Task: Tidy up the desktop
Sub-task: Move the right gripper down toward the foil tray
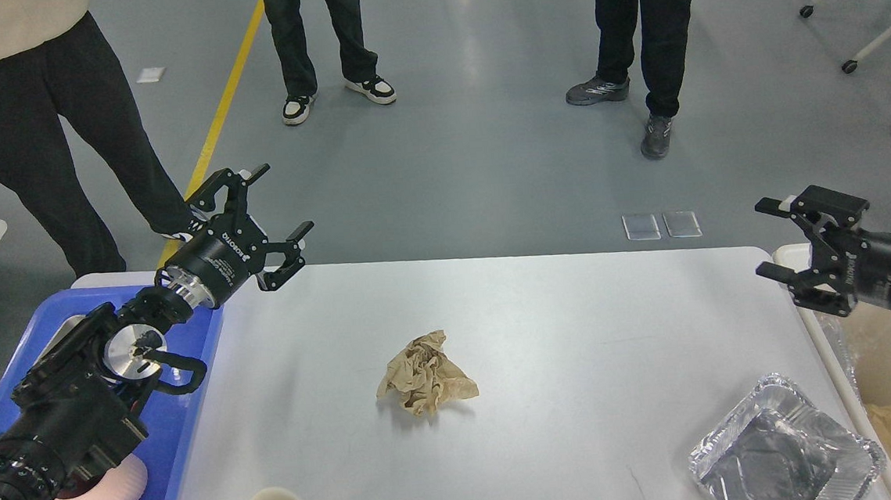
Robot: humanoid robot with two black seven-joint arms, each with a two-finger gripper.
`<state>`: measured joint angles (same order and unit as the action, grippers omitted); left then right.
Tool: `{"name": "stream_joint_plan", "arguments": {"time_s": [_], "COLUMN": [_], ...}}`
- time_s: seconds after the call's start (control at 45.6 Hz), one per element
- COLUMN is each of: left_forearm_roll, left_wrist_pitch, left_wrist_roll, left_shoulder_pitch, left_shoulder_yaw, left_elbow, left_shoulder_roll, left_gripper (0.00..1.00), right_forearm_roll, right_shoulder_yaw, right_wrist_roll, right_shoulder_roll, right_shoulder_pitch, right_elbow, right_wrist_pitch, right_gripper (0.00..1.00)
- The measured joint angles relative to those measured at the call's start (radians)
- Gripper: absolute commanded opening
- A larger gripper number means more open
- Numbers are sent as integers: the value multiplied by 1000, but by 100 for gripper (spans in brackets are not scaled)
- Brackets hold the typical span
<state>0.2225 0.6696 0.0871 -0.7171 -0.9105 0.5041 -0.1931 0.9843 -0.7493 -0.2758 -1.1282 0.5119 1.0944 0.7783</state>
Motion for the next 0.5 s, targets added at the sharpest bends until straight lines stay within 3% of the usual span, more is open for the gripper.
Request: {"name": "stream_joint_plan", "arguments": {"time_s": [0.263, 0.505], "left_forearm_roll": [0, 0], "left_wrist_pitch": [10, 12], "left_wrist_roll": [37, 43], "left_shoulder_pitch": [25, 42], "left_shoulder_yaw": [2, 1], "left_elbow": [1, 2], "left_shoulder_roll": [16, 18], "left_gripper": [97, 97], "right_forearm_roll": [44, 37], "right_shoulder_yaw": [3, 21], "right_wrist_roll": [-2, -8], "right_shoulder_roll": [-436, -599], "right_shoulder_pitch": [-96, -101], "right_elbow": [393, 457], "right_wrist_pitch": [-10, -11], "right_gripper": [100, 100]}}
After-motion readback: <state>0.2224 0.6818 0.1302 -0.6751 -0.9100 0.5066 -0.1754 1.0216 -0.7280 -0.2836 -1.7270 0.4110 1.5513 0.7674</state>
